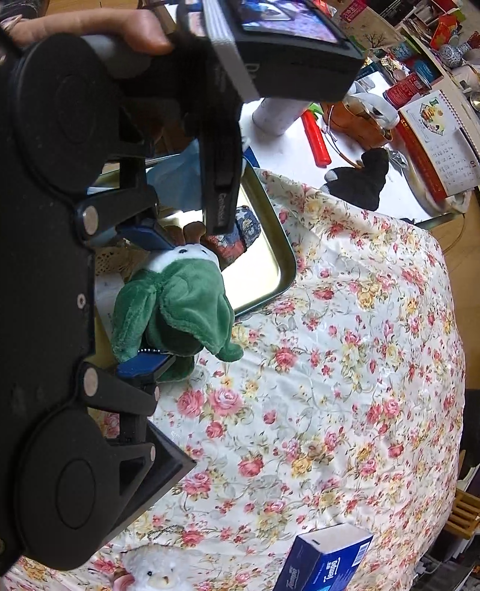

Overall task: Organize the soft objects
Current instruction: 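Carry the mask and green plush to the gold tray and release them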

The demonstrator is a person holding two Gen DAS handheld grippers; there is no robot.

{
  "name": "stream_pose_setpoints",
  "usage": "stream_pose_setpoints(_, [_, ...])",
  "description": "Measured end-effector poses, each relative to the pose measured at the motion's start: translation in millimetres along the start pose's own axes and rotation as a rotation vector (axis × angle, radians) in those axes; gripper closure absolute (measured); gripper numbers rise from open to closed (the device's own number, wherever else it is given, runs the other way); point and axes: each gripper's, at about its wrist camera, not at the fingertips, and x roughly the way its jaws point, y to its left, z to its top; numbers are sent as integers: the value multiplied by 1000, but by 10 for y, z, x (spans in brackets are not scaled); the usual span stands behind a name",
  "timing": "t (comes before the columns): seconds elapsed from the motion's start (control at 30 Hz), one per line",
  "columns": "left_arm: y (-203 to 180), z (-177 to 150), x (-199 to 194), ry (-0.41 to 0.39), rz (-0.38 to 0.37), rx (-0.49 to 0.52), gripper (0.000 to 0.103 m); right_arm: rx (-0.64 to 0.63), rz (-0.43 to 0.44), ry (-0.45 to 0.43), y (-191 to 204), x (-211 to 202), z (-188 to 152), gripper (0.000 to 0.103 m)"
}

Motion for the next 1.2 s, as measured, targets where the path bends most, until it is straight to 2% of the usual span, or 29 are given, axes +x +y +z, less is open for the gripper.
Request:
stream_pose_setpoints(0.1, [13, -9, -31, -18, 19, -9, 27, 7, -3, -4, 4, 16, 18, 40])
stream_pose_setpoints(0.13, [18, -11, -47, -26, 18, -12, 27, 7, -6, -6, 5, 21, 20, 40])
stream_pose_setpoints(0.77, [24, -55, -2, 6, 14, -16, 27, 17, -61, 50, -25, 161, -52, 37])
stream_pose_setpoints(1.2, [53, -69, -6, 6, 23, -18, 27, 47, -71, 66, -55, 191, -70, 27])
